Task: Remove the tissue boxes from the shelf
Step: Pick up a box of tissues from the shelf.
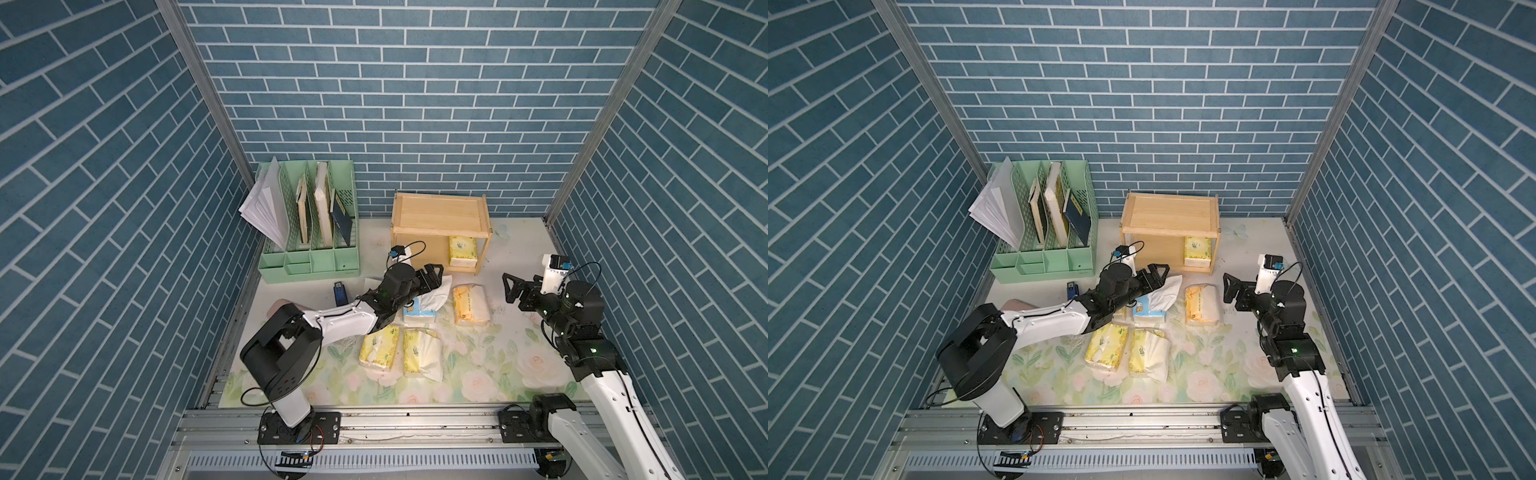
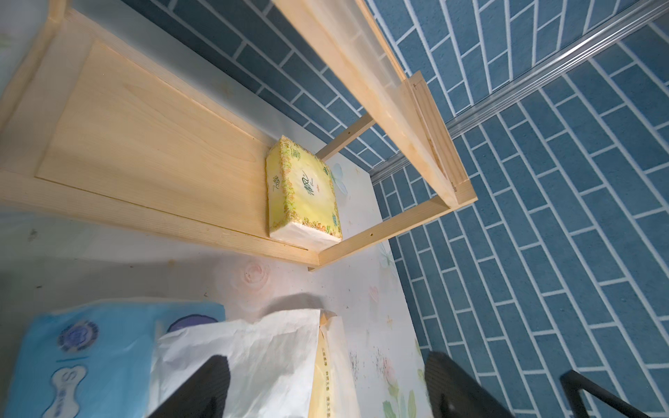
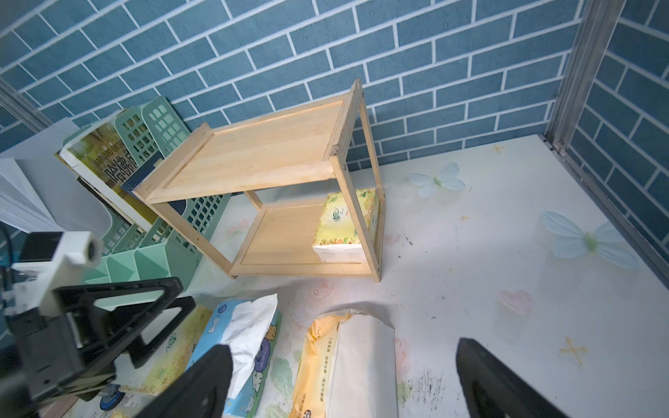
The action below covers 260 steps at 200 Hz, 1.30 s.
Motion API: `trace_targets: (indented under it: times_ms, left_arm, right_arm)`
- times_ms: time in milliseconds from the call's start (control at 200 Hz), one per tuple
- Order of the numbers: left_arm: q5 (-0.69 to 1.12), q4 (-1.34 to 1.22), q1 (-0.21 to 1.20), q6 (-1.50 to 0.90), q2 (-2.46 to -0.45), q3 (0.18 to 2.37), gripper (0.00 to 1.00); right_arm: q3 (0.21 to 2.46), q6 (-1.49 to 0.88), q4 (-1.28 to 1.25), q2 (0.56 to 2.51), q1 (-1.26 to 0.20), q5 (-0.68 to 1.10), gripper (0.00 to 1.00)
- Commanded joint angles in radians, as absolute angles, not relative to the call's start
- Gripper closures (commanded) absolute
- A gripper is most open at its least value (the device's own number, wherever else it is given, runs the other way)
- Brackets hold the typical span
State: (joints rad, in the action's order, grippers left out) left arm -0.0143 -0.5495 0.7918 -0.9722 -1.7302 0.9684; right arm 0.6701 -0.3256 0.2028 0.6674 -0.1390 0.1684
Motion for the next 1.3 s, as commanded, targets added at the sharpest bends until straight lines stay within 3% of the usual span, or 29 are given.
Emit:
trace_targets:
  times_ms: [0, 495, 1295]
  left_arm:
    - [-0.011, -0.694, 0.798, -1.029, -1.794, 1.02, 0.1]
    - [-0.012, -0.667, 0.792, -1.091, -2.112, 1.296, 0.19]
    - [-0.108, -0.208, 0.76, -1.037, -2.42, 1.817, 0.24]
  right_arm:
    - [0.673, -0.357, 0.19, 0.642, -0.136, 0.144, 0.0]
    - [0.694, -0.325, 0.236, 0.593, -0.135, 0.109, 0.0]
    - [0.686, -0.312, 0.224, 0.554, -0.134, 0.081, 0.0]
